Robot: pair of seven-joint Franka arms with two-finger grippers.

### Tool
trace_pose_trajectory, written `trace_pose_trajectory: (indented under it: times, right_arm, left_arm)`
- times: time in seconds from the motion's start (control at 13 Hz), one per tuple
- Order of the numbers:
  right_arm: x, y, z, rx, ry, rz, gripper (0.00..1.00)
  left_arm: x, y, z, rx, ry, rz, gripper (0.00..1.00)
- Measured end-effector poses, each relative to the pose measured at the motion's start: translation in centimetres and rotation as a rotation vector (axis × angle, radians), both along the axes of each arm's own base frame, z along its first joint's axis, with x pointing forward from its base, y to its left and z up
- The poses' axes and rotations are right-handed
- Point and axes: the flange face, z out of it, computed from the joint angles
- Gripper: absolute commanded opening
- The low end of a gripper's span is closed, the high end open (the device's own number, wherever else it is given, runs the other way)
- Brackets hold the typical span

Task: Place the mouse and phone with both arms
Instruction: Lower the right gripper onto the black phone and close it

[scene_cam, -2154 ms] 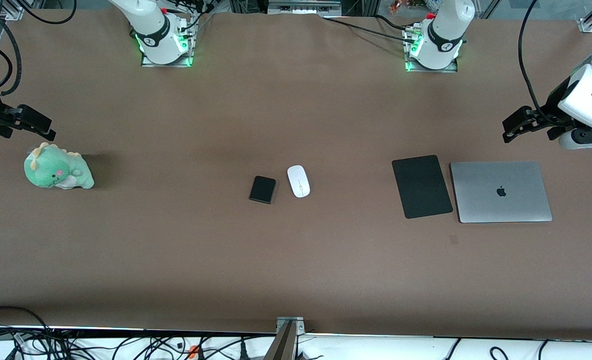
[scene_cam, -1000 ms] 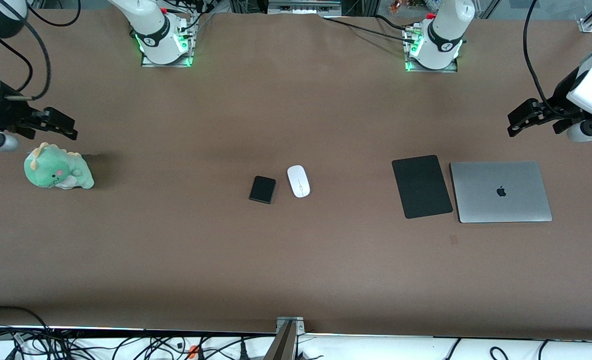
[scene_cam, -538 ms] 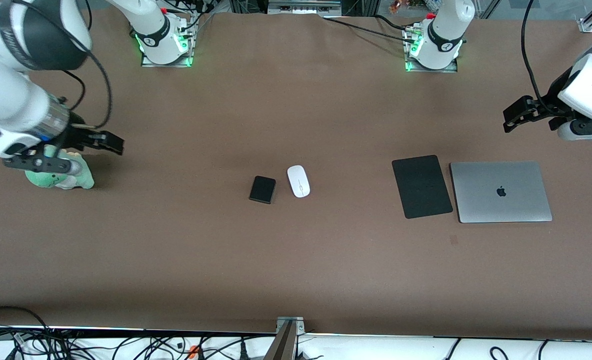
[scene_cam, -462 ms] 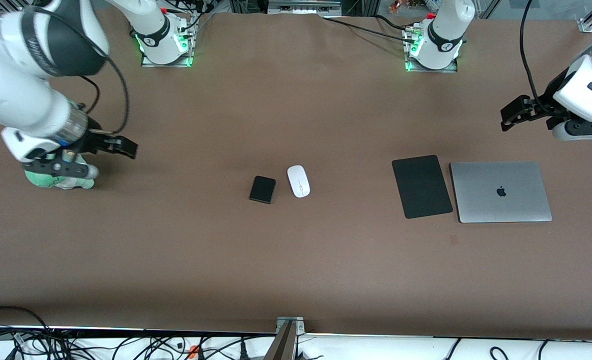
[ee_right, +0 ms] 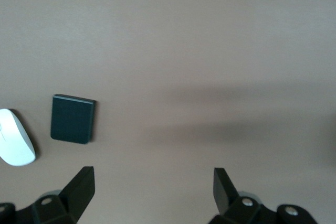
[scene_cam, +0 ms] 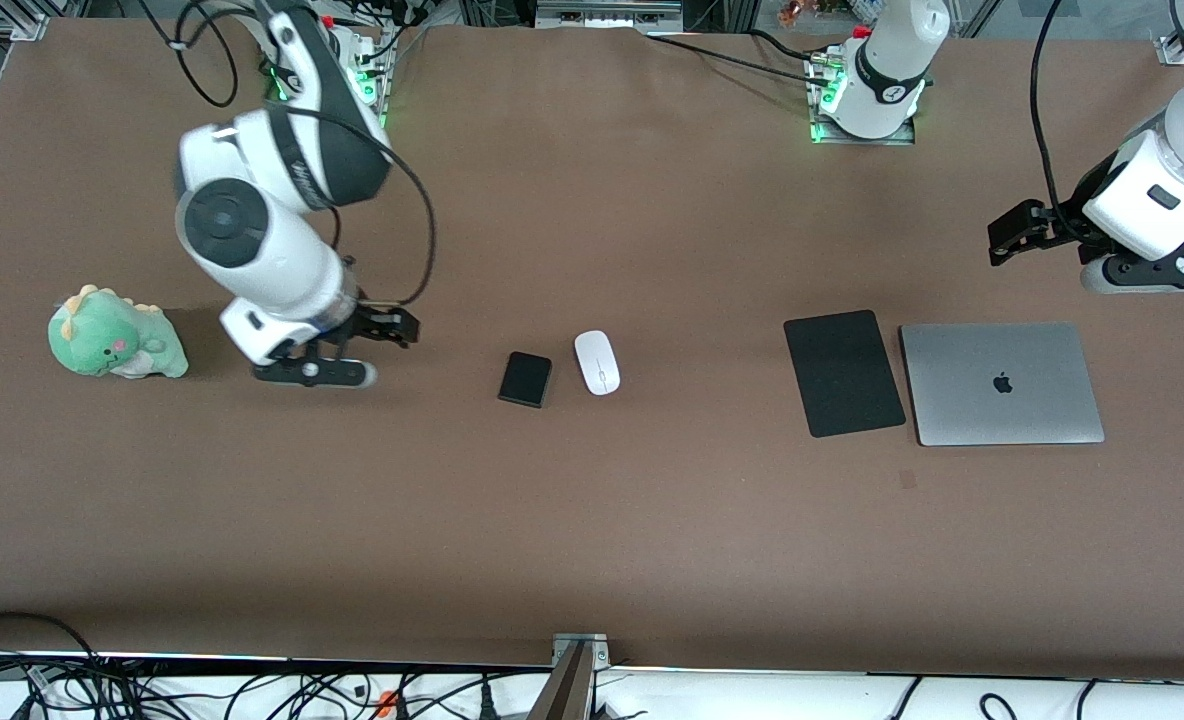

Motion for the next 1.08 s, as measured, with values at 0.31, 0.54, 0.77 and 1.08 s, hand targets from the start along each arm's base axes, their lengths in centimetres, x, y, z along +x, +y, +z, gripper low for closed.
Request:
trace_pose_trajectory:
  times: [0.31, 0.54, 0.77, 1.08]
  right_arm:
    - [-0.2, 6.0, -5.8, 0.024, -0.079, 0.001, 1.0]
    - [-0.9, 9.9, -10.6, 0.049, -0.136, -0.052, 1.0]
    - [-1.6, 12.2, -14.7, 0.068, -0.171, -0.096, 1.0]
    - [-2.3, 13.7, -18.0, 0.09, -0.201, -0.149, 1.0]
  left_arm:
    - [0.1, -0.1, -0.3, -0.002, 0.006, -0.002, 1.0]
    - [0.1, -0.1, -0.3, -0.013, 0.007, 0.001, 1.0]
    - [0.1, -0.1, -0.3, -0.015, 0.007, 0.002, 1.0]
    - [0.2, -0.1, -0.4, -0.016, 0.008, 0.002, 1.0]
